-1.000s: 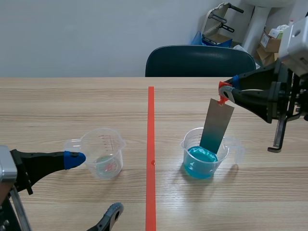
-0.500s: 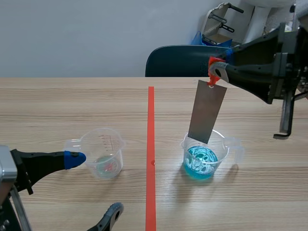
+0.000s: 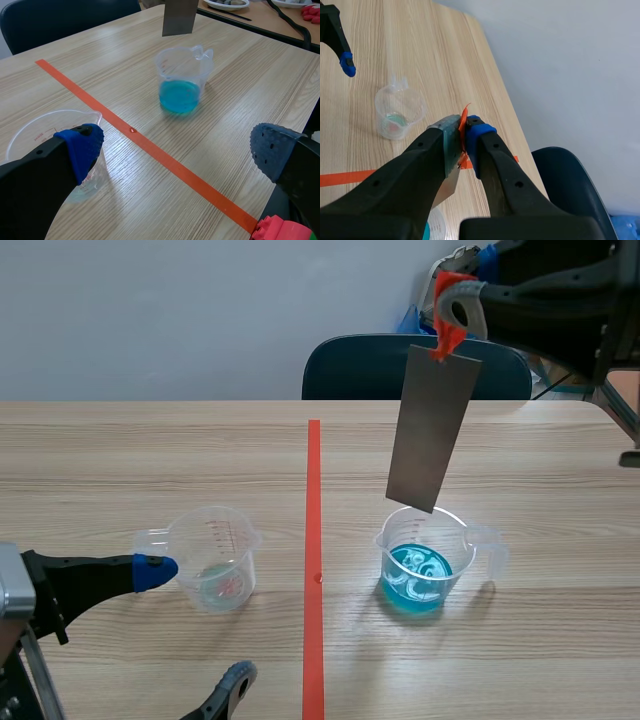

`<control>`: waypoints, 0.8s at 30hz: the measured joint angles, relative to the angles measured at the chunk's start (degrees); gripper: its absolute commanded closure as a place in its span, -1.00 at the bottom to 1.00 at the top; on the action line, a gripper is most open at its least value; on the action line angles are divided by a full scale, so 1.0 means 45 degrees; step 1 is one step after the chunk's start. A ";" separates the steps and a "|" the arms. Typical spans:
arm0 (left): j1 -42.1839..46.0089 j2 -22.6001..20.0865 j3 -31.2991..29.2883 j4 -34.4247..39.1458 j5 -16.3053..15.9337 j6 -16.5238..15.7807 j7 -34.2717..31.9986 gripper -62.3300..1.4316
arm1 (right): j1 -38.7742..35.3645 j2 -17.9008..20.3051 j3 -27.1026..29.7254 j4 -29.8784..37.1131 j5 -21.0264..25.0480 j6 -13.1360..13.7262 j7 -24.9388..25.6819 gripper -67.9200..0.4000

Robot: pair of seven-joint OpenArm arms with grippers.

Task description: Do the redox reaction experiment

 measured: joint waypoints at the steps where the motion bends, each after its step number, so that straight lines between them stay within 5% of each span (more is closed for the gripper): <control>1: 0.0000 0.0000 0.0000 0.0000 0.0000 0.0000 0.0000 -1.00 | 0.0000 -0.0005 0.0126 0.0121 0.0306 0.0000 -0.0389 0.97; 12: 0.0000 0.0000 0.0000 0.0000 0.0000 0.0000 0.0000 -1.00 | 0.0000 -0.0005 0.1039 0.1054 0.2754 0.0000 -0.3031 0.97; 24: 0.0000 0.0000 0.0000 0.0000 0.0000 0.0000 0.0000 -1.00 | -0.0005 -0.0010 0.1088 0.1161 0.3016 0.0000 -0.3531 0.97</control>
